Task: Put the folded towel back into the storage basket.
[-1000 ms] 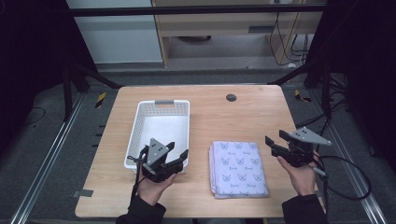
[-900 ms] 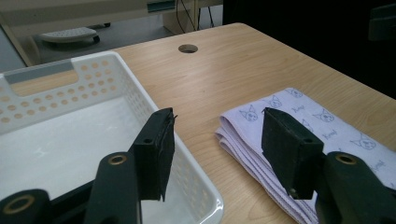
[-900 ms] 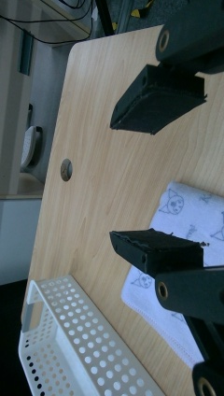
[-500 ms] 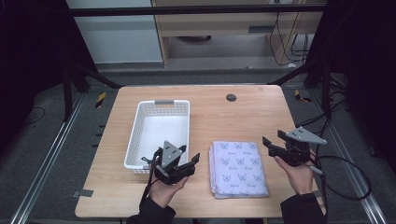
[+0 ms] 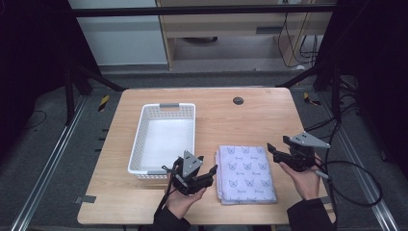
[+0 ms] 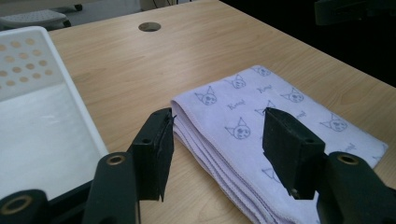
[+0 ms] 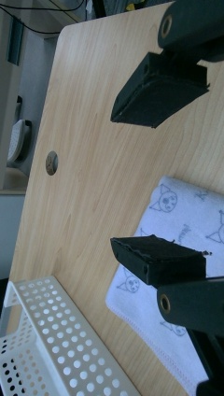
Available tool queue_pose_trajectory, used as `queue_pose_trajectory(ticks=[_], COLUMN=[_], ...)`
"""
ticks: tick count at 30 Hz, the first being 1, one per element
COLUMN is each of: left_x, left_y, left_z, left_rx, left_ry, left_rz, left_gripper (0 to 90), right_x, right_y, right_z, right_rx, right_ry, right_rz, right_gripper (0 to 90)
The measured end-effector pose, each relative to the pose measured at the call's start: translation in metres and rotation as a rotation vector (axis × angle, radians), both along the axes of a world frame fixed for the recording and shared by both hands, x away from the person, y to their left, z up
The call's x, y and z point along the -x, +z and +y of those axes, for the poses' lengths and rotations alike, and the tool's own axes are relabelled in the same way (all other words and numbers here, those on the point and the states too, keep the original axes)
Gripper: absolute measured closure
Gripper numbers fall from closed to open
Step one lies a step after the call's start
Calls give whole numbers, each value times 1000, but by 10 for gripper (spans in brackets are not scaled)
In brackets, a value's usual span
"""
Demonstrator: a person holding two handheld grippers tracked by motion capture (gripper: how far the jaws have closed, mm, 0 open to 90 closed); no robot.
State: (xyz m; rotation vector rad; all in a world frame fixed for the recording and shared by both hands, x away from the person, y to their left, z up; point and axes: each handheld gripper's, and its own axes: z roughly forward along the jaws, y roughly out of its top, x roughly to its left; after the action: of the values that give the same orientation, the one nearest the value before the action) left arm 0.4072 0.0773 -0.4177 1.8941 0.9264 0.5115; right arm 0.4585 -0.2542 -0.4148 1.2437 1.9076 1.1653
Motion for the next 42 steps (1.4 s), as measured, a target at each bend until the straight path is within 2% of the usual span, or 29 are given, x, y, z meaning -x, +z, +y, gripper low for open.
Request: queue_pose_trajectory(ticks=[10,11,12,15,17,22,28,30,31,37,42], left_x=[0,1,1,1,1,1,-1,-1,-2,-5,-9], left_y=[-14,-16,-16,-19,-22,-29,-39,-42,-46,-53,-63], left_z=[-11,-13,-13,-16,-18,-24,-31,-33,-34,-37,-41], left_rx=[-27,-34,-34,-42,-46,-64,-83,-90,-99,-115,-122], left_ry=[-11,-12,-12,-13,-13,-3,-7,-6,-8,-5,2], left_rz=[38,43,43,48,54,77,103,108,116,137,161], left_gripper=[416,415,415,414,414,414,414,414,412,403,384], right_x=[-5,-6,-6,-8,-9,-11,-15,-16,-16,-18,-21], right_y=[-10,-15,-15,-21,-24,-32,-39,-41,-44,-50,-58], right_z=[7,6,6,4,3,1,6,6,5,2,8], right_rx=[21,1,1,26,10,14,46,42,23,30,45], right_ry=[16,15,15,8,10,3,15,15,15,9,19], right_rz=[24,40,40,55,63,96,115,120,132,156,183], right_gripper=[331,331,331,330,331,336,340,340,340,345,359])
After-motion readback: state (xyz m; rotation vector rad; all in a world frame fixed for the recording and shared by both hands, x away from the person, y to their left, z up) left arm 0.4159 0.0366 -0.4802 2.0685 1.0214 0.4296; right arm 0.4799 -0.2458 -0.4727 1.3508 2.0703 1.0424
